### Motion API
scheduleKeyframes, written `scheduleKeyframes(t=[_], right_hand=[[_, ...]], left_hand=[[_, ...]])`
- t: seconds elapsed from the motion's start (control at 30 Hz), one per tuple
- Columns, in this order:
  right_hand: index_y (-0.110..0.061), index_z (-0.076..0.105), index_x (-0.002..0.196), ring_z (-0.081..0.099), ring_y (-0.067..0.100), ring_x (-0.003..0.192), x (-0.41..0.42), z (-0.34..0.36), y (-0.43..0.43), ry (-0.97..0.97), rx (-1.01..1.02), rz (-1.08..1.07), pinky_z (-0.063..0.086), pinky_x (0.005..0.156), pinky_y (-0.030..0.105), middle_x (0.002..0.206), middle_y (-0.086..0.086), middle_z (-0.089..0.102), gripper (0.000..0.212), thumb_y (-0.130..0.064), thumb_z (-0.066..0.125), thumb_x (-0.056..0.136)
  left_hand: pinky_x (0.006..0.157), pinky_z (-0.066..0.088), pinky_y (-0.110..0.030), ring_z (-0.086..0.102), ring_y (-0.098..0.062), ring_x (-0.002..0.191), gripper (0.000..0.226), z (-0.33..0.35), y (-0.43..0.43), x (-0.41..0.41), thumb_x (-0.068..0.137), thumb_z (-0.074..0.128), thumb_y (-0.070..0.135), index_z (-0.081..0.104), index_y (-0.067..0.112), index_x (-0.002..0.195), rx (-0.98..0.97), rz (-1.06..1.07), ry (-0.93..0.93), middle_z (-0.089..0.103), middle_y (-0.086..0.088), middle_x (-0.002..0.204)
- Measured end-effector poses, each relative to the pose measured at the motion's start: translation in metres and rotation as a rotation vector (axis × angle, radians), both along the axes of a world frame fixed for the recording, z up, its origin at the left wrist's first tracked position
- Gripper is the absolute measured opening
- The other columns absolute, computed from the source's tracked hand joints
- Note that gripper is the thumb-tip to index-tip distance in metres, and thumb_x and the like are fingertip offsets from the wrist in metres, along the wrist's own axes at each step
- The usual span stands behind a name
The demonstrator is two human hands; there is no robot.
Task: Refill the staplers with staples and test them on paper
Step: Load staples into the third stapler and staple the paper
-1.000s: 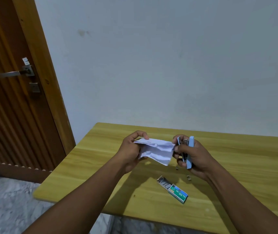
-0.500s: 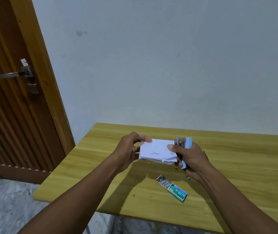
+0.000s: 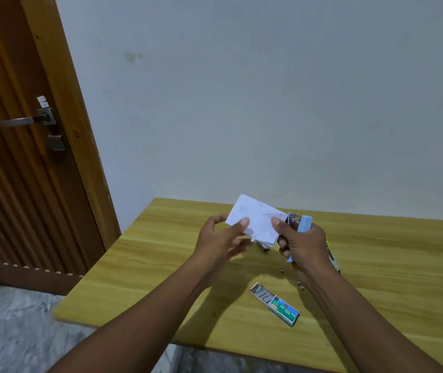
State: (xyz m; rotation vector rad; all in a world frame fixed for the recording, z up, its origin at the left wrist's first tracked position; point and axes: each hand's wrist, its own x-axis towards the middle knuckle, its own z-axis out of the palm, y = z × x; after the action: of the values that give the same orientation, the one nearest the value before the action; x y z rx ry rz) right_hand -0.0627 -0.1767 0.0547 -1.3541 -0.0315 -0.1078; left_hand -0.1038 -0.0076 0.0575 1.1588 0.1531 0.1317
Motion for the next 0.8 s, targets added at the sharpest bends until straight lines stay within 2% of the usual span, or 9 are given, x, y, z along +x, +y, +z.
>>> scheduleKeyframes(t=[0.07, 0.17, 0.23, 0.3, 0.4, 0.5, 0.63, 0.73, 0.8], right_hand=[[-0.004, 0.065, 0.08, 0.04, 0.016, 0.04, -0.001, 0.0, 0.004, -0.012, -0.006, -0.019, 0.033, 0.042, 0.023, 0.047, 0.003, 0.05, 0.02, -0.018, 0.079, 0.082], [0.002, 0.069, 0.087, 0.042, 0.016, 0.041, -0.006, -0.001, 0.006, -0.022, -0.063, 0.019, 0.035, 0.042, 0.024, 0.049, 0.005, 0.052, 0.025, -0.021, 0.079, 0.083], [0.003, 0.07, 0.086, 0.044, 0.016, 0.041, -0.011, 0.0, 0.002, -0.009, -0.08, 0.073, 0.035, 0.042, 0.025, 0.054, 0.009, 0.057, 0.033, -0.028, 0.078, 0.083], [0.0, 0.069, 0.091, 0.046, 0.016, 0.045, -0.017, -0.001, -0.005, 0.023, -0.082, 0.185, 0.033, 0.042, 0.025, 0.067, 0.012, 0.066, 0.042, -0.041, 0.073, 0.084], [-0.005, 0.063, 0.101, 0.042, 0.019, 0.049, -0.022, -0.004, -0.015, 0.151, -0.072, 0.421, 0.03, 0.042, 0.024, 0.073, 0.014, 0.063, 0.056, -0.058, 0.061, 0.084], [-0.006, 0.056, 0.098, 0.042, 0.02, 0.052, -0.025, -0.002, -0.016, 0.192, -0.066, 0.543, 0.031, 0.043, 0.026, 0.073, 0.015, 0.058, 0.046, -0.051, 0.053, 0.093], [-0.002, 0.058, 0.103, 0.047, 0.019, 0.054, -0.022, 0.005, -0.006, 0.101, -0.082, 0.461, 0.036, 0.046, 0.027, 0.074, 0.012, 0.061, 0.041, -0.041, 0.06, 0.092], [-0.001, 0.063, 0.1, 0.05, 0.017, 0.058, -0.022, 0.005, 0.001, 0.1, -0.073, 0.467, 0.039, 0.047, 0.028, 0.076, 0.01, 0.063, 0.047, -0.045, 0.065, 0.083], [-0.003, 0.066, 0.1, 0.052, 0.017, 0.06, -0.021, 0.001, 0.003, 0.096, -0.048, 0.46, 0.04, 0.047, 0.028, 0.077, 0.008, 0.063, 0.049, -0.046, 0.068, 0.078]], left_hand=[[0.071, 0.062, -0.032, 0.069, -0.033, 0.082, 0.063, -0.009, -0.01, -0.003, 0.08, 0.083, 0.004, 0.045, 0.007, 0.13, -0.064, -0.017, 0.035, 0.077, -0.019, 0.097], [0.067, 0.06, -0.028, 0.069, -0.028, 0.077, 0.063, -0.014, -0.015, -0.003, 0.081, 0.08, -0.005, 0.044, 0.004, 0.131, -0.074, 0.036, 0.039, 0.076, -0.023, 0.102], [0.068, 0.058, -0.028, 0.069, -0.022, 0.073, 0.06, -0.012, -0.013, 0.0, 0.082, 0.08, -0.003, 0.045, 0.009, 0.129, 0.023, 0.072, 0.004, 0.076, -0.022, 0.099], [0.073, 0.058, -0.034, 0.069, -0.022, 0.075, 0.06, -0.009, -0.008, 0.003, 0.082, 0.081, 0.003, 0.046, 0.014, 0.129, 0.161, 0.111, -0.032, 0.075, -0.014, 0.089], [0.08, 0.059, -0.041, 0.069, -0.02, 0.073, 0.06, 0.0, -0.003, 0.005, 0.083, 0.081, 0.006, 0.046, 0.017, 0.13, 0.284, 0.128, -0.072, 0.073, -0.008, 0.081], [0.073, 0.061, -0.034, 0.07, -0.019, 0.069, 0.058, 0.008, -0.003, 0.003, 0.085, 0.077, 0.002, 0.045, 0.02, 0.131, 0.319, 0.117, -0.096, 0.072, -0.012, 0.092], [0.067, 0.058, -0.037, 0.07, -0.017, 0.069, 0.061, 0.008, -0.006, 0.001, 0.085, 0.075, 0.003, 0.043, 0.03, 0.129, 0.496, 0.163, -0.139, 0.073, -0.014, 0.096], [0.059, 0.049, -0.03, 0.061, -0.017, 0.063, 0.059, 0.008, -0.005, -0.001, 0.085, 0.075, 0.004, 0.043, 0.035, 0.124, 0.566, 0.177, -0.189, 0.071, -0.02, 0.092], [0.065, 0.054, -0.039, 0.059, -0.017, 0.065, 0.059, 0.008, -0.004, -0.003, 0.085, 0.075, 0.005, 0.044, 0.037, 0.124, 0.591, 0.144, -0.216, 0.072, -0.019, 0.093]])
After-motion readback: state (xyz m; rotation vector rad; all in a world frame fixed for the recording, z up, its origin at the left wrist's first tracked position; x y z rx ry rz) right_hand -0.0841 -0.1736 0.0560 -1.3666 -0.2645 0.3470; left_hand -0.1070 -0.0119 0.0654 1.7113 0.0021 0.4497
